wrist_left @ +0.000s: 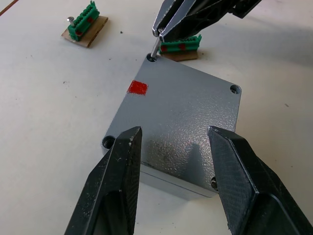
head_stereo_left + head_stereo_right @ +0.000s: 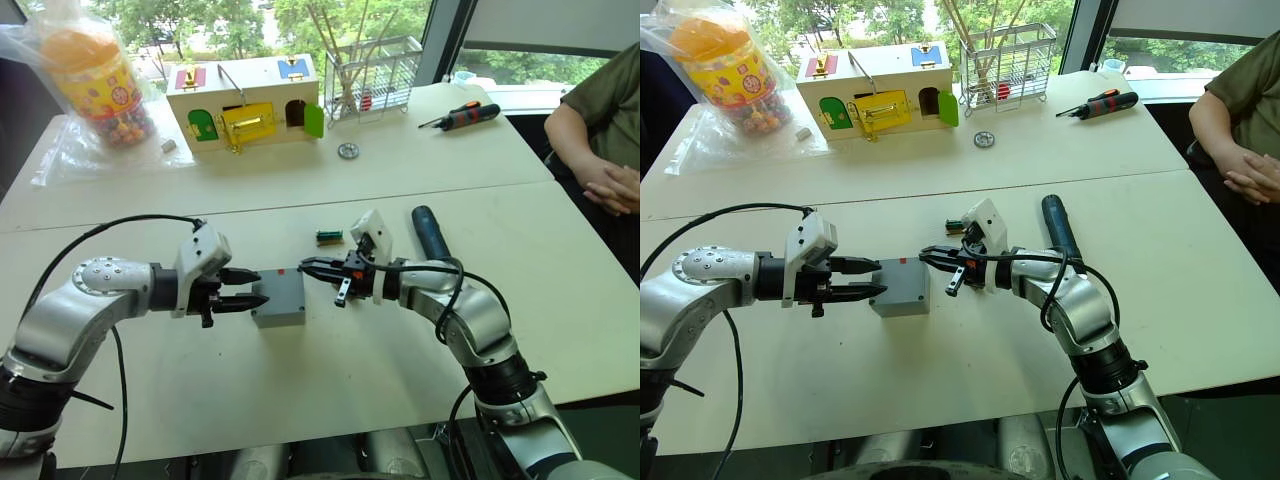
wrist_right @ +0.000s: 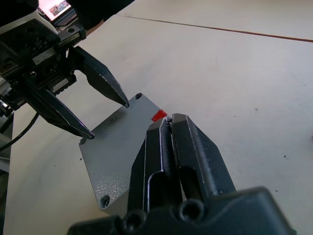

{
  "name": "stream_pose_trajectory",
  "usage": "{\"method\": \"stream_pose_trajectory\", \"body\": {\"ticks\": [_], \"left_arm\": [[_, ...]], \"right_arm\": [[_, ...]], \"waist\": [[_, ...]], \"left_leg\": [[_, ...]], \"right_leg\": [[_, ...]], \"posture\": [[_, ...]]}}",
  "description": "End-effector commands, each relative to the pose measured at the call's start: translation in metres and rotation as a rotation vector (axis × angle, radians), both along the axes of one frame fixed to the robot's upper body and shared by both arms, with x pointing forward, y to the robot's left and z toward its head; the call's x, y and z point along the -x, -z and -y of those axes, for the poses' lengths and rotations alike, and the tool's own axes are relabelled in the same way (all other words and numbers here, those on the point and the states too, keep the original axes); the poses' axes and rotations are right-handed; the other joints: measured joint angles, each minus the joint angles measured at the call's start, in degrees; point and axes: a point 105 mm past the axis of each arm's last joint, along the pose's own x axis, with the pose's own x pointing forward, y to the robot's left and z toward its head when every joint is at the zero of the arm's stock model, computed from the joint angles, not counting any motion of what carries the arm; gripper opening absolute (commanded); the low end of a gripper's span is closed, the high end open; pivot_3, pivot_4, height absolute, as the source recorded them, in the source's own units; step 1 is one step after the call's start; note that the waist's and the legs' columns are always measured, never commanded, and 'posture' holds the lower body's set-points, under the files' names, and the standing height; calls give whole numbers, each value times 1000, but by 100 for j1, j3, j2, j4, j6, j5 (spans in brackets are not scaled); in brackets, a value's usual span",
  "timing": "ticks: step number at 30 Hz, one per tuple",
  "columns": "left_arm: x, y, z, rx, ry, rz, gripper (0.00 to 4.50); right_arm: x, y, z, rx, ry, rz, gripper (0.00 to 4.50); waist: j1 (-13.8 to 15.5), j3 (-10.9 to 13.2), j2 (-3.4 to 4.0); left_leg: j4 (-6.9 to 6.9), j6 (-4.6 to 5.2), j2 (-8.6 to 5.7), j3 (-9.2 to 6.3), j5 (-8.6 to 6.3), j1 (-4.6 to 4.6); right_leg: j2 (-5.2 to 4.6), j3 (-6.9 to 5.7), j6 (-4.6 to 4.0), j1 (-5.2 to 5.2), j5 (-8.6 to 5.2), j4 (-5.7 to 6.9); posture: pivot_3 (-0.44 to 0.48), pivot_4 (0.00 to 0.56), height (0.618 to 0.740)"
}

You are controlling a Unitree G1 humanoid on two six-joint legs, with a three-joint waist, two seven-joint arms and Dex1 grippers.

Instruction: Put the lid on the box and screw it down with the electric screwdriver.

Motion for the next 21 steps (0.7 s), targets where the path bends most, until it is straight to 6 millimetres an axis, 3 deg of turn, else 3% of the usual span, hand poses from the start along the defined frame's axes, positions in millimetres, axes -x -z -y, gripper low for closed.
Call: {"method": "stream_pose_trajectory", "body": {"ticks": [1,13,21], "left_arm": [[-2,-7,1,-4,8,43,2151],[-3,-6,2,-7,12,47,2151],[-3,-6,3,-3,13,50,2151]], "right_arm": [[1,-11,-2,-21,-14,43,76],[-4,2,-1,7,0,18,76],[-5,-3,-5,11,-18,33,76]], "waist": [[1,0,0],[2,0,0],[1,0,0]], "left_leg": [[0,0,0,0,0,0],[0,0,0,0,0,0],[0,0,0,0,0,0]], "right_leg": [[0,0,0,0,0,0],[0,0,0,0,0,0],[1,0,0,0,0,0]], "posture": [[0,150,740],[0,150,740],[0,150,740]]}}
